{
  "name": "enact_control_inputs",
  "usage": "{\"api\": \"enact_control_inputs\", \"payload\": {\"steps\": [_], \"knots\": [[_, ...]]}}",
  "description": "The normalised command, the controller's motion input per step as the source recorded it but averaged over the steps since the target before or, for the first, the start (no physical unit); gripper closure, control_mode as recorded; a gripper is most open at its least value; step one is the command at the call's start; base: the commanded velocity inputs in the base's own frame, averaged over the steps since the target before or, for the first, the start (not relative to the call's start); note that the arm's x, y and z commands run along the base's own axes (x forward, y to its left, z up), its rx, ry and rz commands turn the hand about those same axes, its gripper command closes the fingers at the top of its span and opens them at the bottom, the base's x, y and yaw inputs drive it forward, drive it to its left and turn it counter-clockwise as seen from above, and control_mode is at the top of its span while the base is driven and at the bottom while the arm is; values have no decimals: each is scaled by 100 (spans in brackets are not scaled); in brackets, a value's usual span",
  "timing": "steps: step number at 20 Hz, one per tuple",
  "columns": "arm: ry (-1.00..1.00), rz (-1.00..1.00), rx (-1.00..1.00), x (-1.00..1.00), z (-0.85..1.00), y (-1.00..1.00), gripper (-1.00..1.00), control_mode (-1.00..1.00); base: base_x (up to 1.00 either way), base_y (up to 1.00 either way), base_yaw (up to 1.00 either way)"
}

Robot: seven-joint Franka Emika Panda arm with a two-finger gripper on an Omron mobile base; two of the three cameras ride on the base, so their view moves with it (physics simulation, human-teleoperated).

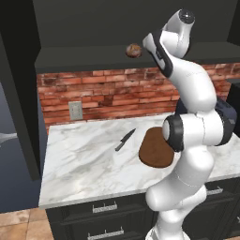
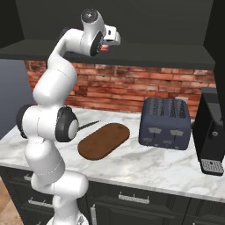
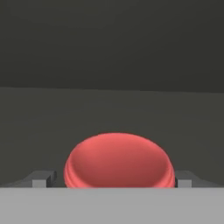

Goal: Pick the bread, place it on the cutting board, pick the jam, place it on the counter, and close the cabinet.

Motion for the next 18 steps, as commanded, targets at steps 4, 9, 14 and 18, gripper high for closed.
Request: {"api": "enact_control_inputs", "payload": {"steps": [4,9,14,18], "knots": [[0,0,0,9,0,0,-100,-100,0,0,0],[1,0,-2,0,0,0,-100,-100,0,0,0],[1,0,-3,0,0,0,100,-100,0,0,0],[0,0,0,0,0,0,100,-100,0,0,0]]}}
